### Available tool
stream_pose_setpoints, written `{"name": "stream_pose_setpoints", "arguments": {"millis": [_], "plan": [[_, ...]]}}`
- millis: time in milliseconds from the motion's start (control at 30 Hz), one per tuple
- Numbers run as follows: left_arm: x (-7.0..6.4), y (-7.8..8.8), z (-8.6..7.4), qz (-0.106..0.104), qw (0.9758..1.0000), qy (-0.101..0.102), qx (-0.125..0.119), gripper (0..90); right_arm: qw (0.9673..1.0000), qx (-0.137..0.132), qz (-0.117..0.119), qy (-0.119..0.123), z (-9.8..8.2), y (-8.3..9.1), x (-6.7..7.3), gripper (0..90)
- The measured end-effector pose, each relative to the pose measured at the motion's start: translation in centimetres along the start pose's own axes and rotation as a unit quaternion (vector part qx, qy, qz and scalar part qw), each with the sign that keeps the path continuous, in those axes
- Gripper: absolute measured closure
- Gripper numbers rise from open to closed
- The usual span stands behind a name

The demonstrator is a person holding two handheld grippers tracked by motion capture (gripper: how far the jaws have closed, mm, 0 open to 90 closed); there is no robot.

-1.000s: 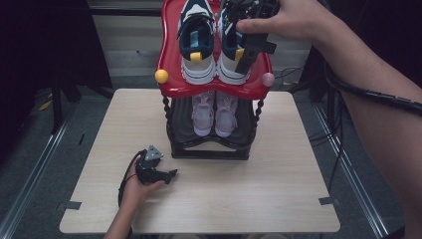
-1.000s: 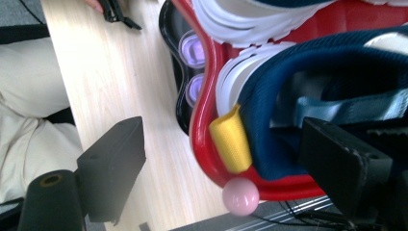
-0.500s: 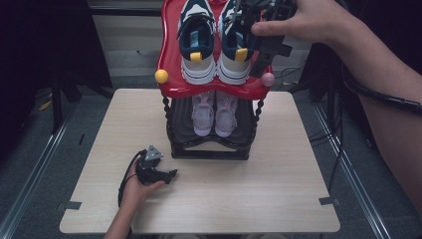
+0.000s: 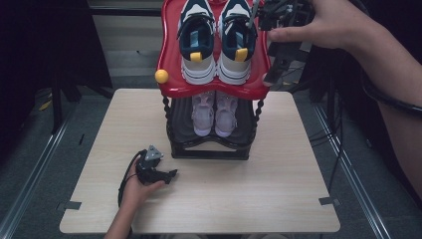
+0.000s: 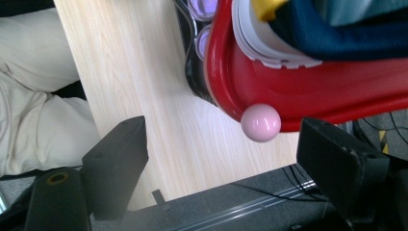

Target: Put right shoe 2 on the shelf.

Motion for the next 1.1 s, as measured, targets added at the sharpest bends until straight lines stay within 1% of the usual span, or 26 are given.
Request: {"name": "stream_pose_setpoints", "arguments": {"millis": [100,167,267,333,367,467,567,633,667,733,767,800,867,1000,1100], "plan": [[0.0,0.0,0.0,0.0,1.0,0.0,0.0,14.6,1.0,0.001,-0.001,-0.005,-0.6,-0.1,-0.1,17.7],[0.0,0.0,0.0,0.0,1.0,0.0,0.0,14.6,1.0,0.003,0.003,-0.007,-1.0,-0.2,-0.2,17.9],[0.0,0.0,0.0,0.002,1.0,0.004,-0.003,14.6,0.9998,0.013,0.006,-0.01,-1.7,-0.4,-0.3,18.1],[0.0,0.0,0.0,0.0,1.0,0.0,0.0,14.6,0.9998,0.017,0.005,-0.01,-1.9,-0.5,-0.4,18.1],[0.0,0.0,0.0,0.002,1.0,0.004,-0.003,14.6,0.9998,0.016,0.002,-0.013,-2.3,-0.7,-0.6,18.1],[0.0,0.0,0.0,0.001,1.0,0.003,-0.003,14.6,0.9997,0.021,0.001,-0.013,-2.9,-0.8,-0.7,18.2],[0.0,0.0,0.0,0.002,1.0,0.004,-0.003,14.6,0.9997,0.022,0.004,-0.012,-3.4,-0.9,-0.7,18.2],[0.0,0.0,0.0,0.001,1.0,0.003,-0.003,14.6,0.9995,0.029,0.001,-0.013,-3.8,-0.9,-0.7,18.3],[0.0,0.0,0.0,0.001,1.0,0.003,-0.003,14.6,0.9995,0.028,0.005,-0.015,-4.0,-1.0,-0.7,18.3],[0.0,0.0,0.0,0.001,1.0,0.003,-0.003,14.6,0.9994,0.029,0.004,-0.016,-4.3,-1.2,-0.6,18.4],[0.0,0.0,0.0,0.001,1.0,0.003,-0.002,14.6,0.9993,0.033,0.005,-0.013,-4.5,-1.2,-0.6,18.4],[0.0,0.0,0.0,0.001,1.0,0.003,-0.003,14.6,0.9993,0.032,0.008,-0.016,-4.8,-1.3,-0.6,18.5],[0.0,0.0,0.0,0.001,1.0,0.003,-0.003,14.6,0.9992,0.036,0.004,-0.018,-5.2,-1.4,-0.6,18.5],[0.0,0.0,0.0,0.001,1.0,0.003,-0.002,14.6,0.999,0.039,0.007,-0.019,-6.1,-1.3,-0.6,18.6],[0.0,0.0,0.0,0.001,1.0,0.003,-0.002,14.6,0.9989,0.041,0.005,-0.024,-6.7,-1.3,-0.7,18.7]]}}
Point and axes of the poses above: each handheld gripper's, and its own axes: y roughly backward along the jaws, z roughly out of its top, x roughly to its left, the point moved 7 cm from there along -y, roughly forward along the jaws, and after that the axes turned 12 degrees about -y, right-handed, at the moved point
